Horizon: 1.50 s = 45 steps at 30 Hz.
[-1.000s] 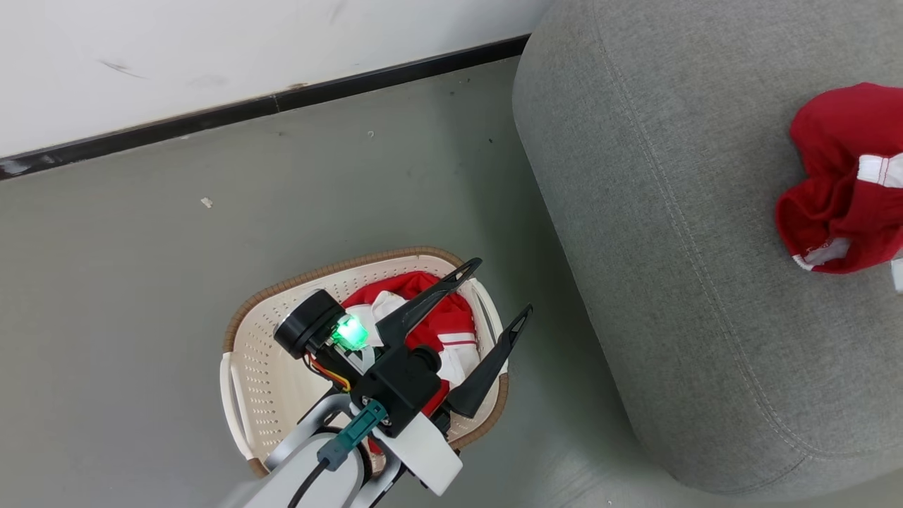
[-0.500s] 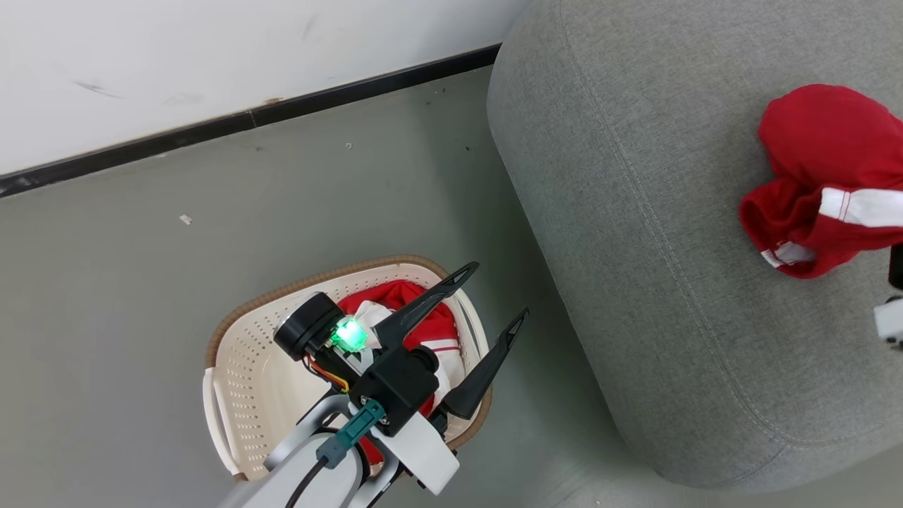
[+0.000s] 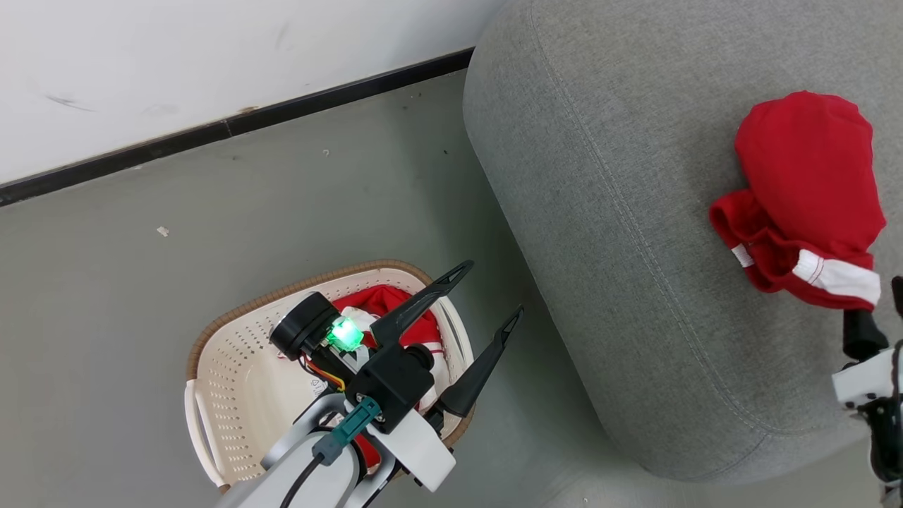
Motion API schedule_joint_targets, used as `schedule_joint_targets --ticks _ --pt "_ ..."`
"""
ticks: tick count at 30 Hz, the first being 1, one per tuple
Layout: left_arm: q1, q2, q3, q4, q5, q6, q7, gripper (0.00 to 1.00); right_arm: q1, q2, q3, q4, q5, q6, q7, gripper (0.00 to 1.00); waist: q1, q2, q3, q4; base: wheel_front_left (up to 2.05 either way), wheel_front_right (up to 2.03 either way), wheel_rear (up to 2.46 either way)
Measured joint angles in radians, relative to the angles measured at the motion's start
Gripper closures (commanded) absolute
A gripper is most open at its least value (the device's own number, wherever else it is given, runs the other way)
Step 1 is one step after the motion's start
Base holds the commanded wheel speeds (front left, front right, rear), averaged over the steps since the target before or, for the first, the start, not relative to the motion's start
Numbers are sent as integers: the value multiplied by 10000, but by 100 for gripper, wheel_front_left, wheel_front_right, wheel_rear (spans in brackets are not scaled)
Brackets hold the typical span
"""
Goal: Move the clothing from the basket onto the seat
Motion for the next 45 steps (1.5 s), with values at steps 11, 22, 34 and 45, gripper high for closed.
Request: schedule_joint_targets --ticks 11,22,34,45 --pt "0 17 19 67 -2 0 0 0 397 -17 1172 546 385 0 2 0 0 0 -56 -129 0 0 0" --pt "1 13 81 98 -42 2 -13 0 698 -863 2514 215 690 0 591 0 0 0 -141 -236 0 0 0" --pt "4 29 205 146 -98 56 -113 0 927 -1632 3405 -794 1381 2 1440 0 0 0 -289 -502 0 0 0" --pt "14 56 355 180 -203 107 -280 0 1831 -2318 3712 -2090 1885 2 1942 0 0 1 -484 -882 0 0 0"
